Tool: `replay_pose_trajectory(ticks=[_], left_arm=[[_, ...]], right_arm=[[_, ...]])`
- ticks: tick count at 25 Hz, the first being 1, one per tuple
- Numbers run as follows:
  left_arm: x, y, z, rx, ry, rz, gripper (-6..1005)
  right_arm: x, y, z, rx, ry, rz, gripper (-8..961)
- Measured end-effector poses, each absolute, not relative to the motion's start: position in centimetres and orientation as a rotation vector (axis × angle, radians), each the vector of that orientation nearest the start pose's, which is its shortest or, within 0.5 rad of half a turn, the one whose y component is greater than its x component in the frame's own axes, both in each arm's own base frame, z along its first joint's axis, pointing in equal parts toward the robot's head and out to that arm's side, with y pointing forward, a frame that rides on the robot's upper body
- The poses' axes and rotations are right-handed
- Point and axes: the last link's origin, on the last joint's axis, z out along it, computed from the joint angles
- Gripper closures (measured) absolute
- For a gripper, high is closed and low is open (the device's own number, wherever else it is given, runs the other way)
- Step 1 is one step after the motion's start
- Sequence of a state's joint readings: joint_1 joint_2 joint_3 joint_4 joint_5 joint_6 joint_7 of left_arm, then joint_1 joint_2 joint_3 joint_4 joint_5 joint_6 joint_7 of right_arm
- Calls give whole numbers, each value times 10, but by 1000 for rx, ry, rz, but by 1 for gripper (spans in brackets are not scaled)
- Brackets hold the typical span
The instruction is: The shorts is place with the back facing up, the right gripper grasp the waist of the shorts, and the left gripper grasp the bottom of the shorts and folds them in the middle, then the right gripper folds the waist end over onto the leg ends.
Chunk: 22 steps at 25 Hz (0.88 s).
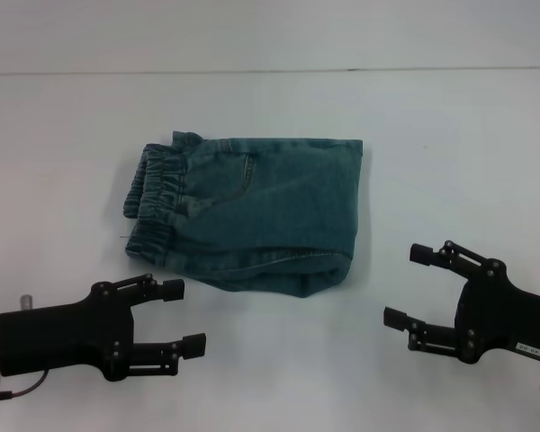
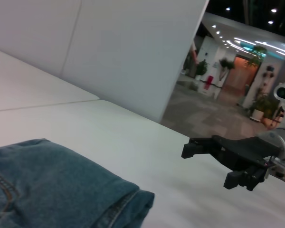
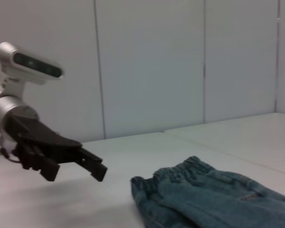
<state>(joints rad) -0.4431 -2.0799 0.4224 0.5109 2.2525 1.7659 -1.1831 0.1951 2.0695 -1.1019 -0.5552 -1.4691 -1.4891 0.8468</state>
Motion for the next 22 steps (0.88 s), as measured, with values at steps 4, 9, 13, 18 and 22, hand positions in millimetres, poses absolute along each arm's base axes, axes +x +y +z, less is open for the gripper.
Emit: replay_pose_trajectory(ticks=[4, 9, 13, 18, 22], left_arm=[[-300, 257, -16, -2824, -708, -817, 99], [-299, 255, -19, -2831, -715, -817, 99], [-299, 253, -20, -2848, -713, -809, 99], [-297, 253, -23, -2884, -703, -792, 99], [-296, 255, -23, -2889, -700, -789, 99]], right_arm=[[310, 243, -28, -2571, 335, 797, 28], [311, 243, -26, -2575, 333, 796, 26], [312, 243, -25, -2576, 333, 794, 26], [313, 242, -23, -2568, 338, 798, 26], [313, 242, -20, -2555, 334, 813, 26]])
